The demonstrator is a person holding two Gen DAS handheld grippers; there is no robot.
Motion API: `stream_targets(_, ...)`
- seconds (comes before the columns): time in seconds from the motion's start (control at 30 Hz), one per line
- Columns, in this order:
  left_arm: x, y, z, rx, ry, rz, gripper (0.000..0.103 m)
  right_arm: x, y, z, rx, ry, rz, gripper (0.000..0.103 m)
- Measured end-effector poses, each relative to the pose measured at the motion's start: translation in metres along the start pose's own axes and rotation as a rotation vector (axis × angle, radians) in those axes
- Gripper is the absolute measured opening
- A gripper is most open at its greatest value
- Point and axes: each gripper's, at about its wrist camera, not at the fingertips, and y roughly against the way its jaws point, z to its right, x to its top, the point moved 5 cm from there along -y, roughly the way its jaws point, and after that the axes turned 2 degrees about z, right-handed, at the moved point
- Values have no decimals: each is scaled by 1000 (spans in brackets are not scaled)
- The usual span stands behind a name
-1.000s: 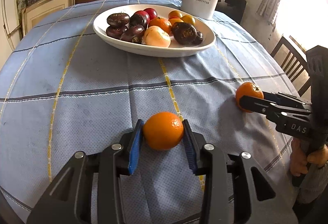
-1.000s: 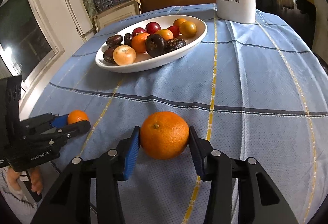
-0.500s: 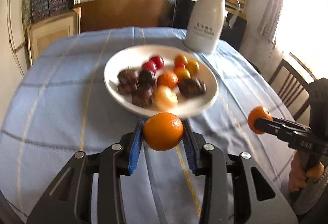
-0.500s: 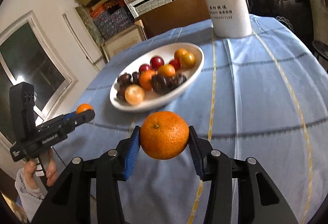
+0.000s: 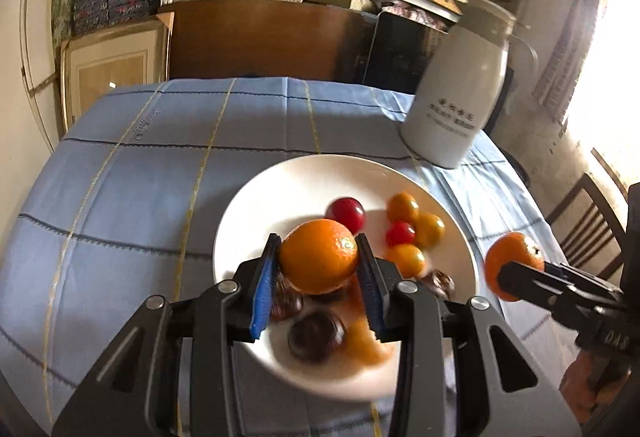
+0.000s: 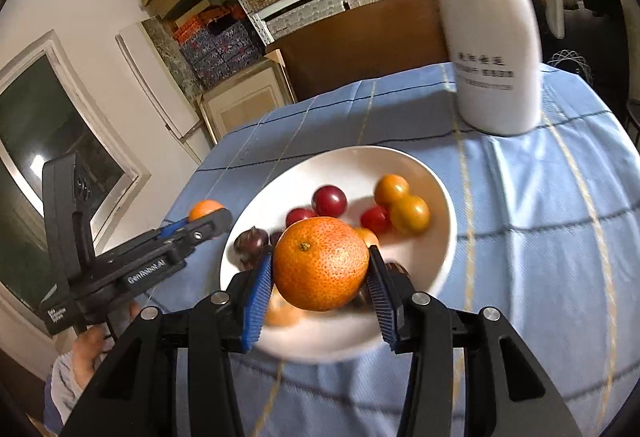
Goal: Organize fruits
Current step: 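Lower both oranges onto the plate and open both tools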
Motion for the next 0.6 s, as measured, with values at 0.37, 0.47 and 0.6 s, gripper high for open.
stream_targets(0.37,12,-52,-24,9,28,-45,60,22,-77,6,-67,22,-48,49)
stream_targets(0.47,14,-48,-26,2,42,-38,60,26,-72,13,-49,-13,-32,49)
stream_targets(0.6,16,-35,-25,8,48,-13,73,33,-52,15,-43,-35,12,56)
